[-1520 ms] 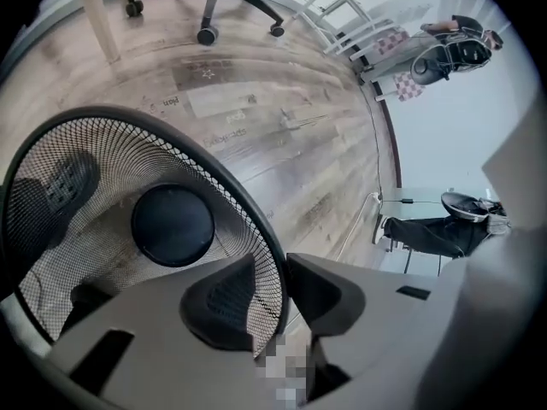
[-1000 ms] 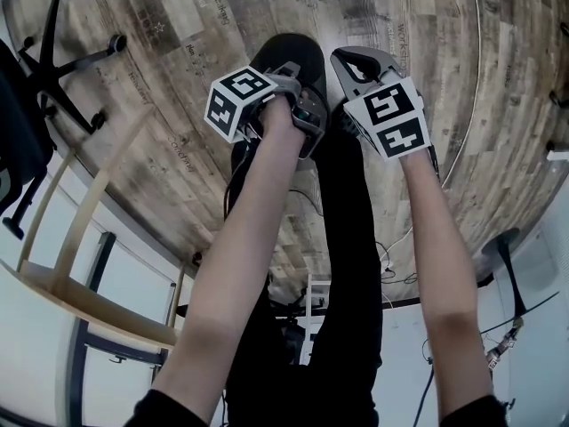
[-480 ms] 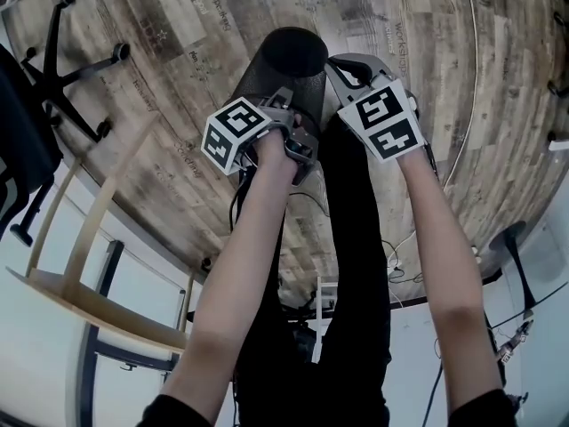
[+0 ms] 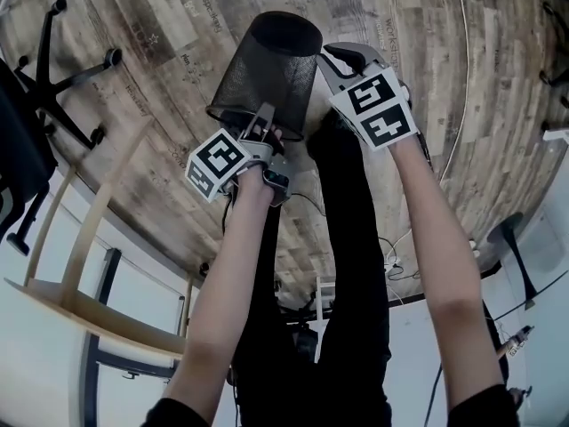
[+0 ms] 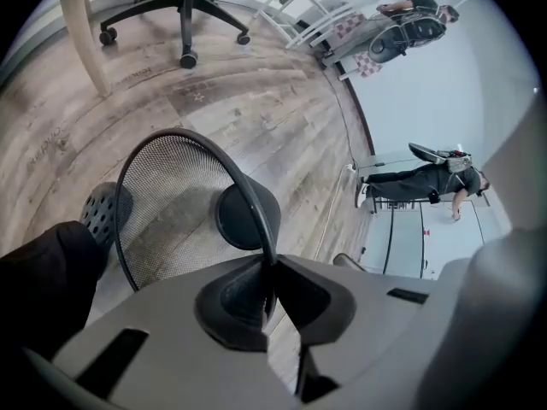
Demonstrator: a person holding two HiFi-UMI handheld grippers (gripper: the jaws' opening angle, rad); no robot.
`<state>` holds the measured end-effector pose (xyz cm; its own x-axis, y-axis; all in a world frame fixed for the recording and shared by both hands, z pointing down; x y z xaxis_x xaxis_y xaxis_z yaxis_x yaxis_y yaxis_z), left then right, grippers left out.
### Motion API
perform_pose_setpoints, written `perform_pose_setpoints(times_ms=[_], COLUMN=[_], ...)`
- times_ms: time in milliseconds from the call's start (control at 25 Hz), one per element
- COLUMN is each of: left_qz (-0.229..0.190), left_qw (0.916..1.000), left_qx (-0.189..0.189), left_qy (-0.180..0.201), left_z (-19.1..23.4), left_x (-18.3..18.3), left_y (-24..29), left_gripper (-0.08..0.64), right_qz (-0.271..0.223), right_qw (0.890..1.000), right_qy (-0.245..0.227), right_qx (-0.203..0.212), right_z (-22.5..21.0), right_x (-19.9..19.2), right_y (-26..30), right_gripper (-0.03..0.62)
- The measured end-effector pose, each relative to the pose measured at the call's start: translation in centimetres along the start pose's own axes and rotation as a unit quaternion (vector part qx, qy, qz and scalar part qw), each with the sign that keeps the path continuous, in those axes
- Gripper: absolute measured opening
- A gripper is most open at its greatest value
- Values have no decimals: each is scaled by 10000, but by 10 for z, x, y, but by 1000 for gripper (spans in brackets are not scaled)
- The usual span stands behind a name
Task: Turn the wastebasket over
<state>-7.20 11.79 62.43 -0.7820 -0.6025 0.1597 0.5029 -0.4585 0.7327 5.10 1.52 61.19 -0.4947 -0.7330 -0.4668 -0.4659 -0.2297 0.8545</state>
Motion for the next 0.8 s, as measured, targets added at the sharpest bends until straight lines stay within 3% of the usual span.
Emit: perform_pose_setpoints(times_ms=[120, 240, 560, 800], left_qz=[82, 162, 109, 53], left_qw=[9993, 9977, 9944, 9936], left_qx=[-141, -178, -808, -903], left_qy=[336, 628, 675, 672], left_z=[-5, -6, -2, -1], left_x=[2, 6, 20, 31], left_y=[-9, -16, -5, 22], left_gripper=[31, 32, 34, 33], right_qz=[-1, 1, 229, 327], right_qw=[9997, 9992, 9991, 9986], right_qy=[223, 389, 313, 367], right_qx=[-32, -81, -199, -210], right_z=[-7, -14, -19, -32], right_x=[0, -3, -21, -35], right_y=[6, 16, 45, 63], right_gripper=[171, 225, 229, 232])
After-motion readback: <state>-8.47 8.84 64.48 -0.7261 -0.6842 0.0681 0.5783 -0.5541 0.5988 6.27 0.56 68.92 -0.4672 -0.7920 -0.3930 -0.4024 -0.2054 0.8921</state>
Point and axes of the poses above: the fingertips, and each gripper's own axes: y forward along the fingers, z to its left, x out of its top, the point moved 2 cm from there along -y, backward along the fingers, and after that the axes turned 5 degrees about -x, right-handed, at the moved point
